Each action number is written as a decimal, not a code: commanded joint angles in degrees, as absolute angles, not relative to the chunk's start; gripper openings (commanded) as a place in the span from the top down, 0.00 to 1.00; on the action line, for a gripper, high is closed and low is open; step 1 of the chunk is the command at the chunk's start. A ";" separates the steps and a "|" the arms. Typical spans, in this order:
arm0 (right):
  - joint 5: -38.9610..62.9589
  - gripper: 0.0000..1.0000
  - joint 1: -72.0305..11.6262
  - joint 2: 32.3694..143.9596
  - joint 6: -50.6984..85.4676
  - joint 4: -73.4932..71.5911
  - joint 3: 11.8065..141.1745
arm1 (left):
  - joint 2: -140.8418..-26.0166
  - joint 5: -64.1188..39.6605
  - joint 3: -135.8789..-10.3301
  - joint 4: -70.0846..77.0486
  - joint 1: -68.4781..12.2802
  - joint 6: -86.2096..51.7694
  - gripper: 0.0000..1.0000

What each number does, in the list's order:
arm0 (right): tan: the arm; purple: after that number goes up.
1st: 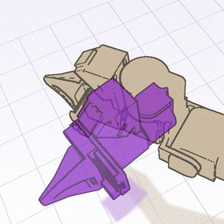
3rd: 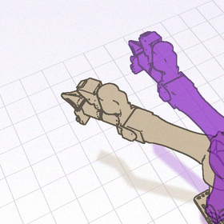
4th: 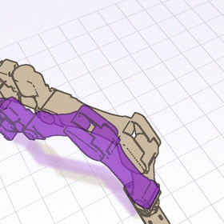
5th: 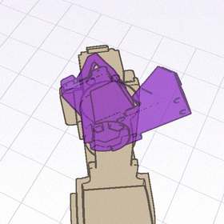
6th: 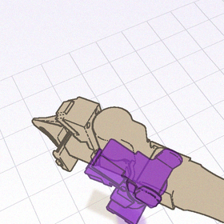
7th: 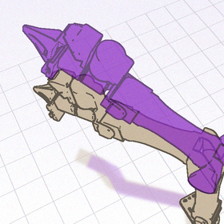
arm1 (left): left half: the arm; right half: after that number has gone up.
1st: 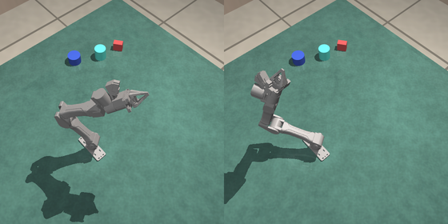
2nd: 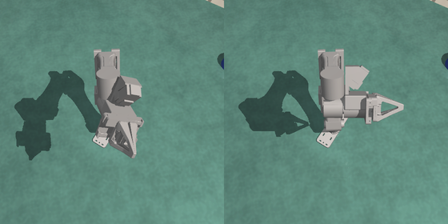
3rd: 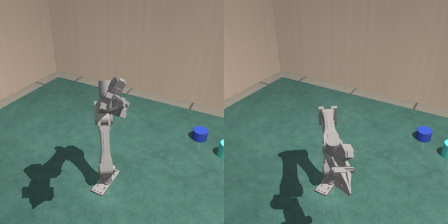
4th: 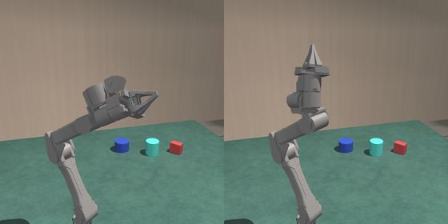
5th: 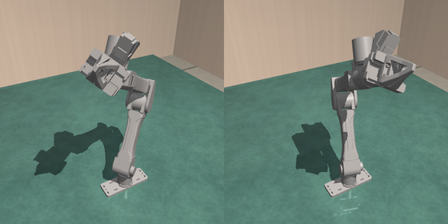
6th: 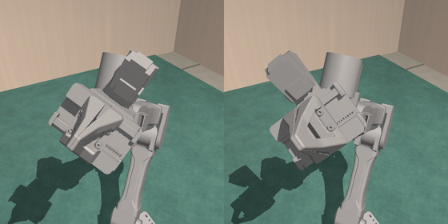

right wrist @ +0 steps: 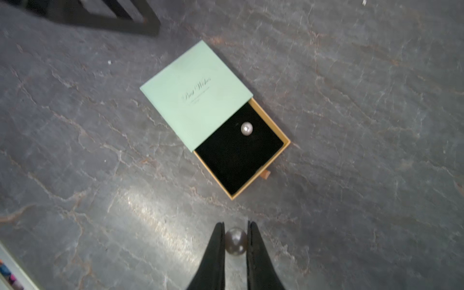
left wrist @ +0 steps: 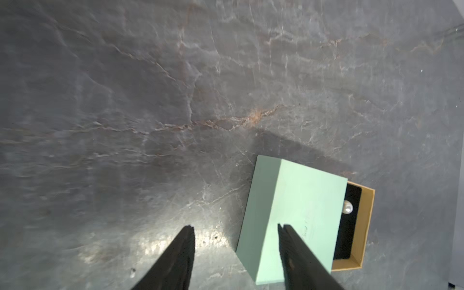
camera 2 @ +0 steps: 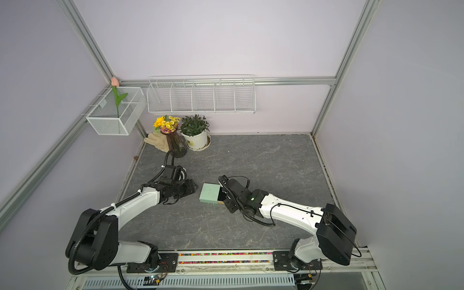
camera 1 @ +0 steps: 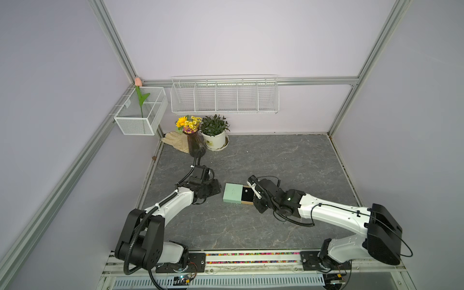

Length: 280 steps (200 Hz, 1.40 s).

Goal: Place the earrings into the drawer-style jewelry box
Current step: Pick up the earring from the center of the board, then insert the earring into the inner lining.

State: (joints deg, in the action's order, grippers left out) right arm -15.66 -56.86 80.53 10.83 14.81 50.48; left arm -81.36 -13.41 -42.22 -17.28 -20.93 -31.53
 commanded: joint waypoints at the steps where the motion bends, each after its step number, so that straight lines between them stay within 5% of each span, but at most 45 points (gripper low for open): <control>1: -15.39 0.93 -56.20 78.34 7.98 1.35 44.56 | -83.14 -17.37 -43.85 -14.70 -20.66 -30.55 0.43; 86: 0.15 0.93 -48.64 82.02 11.45 -3.43 44.22 | -89.20 -20.40 -44.48 -10.41 -20.70 -31.27 0.56; 280: 2.95 0.93 -47.91 95.47 6.43 -10.45 47.94 | -91.05 -19.95 -44.07 -9.93 -20.79 -31.20 0.61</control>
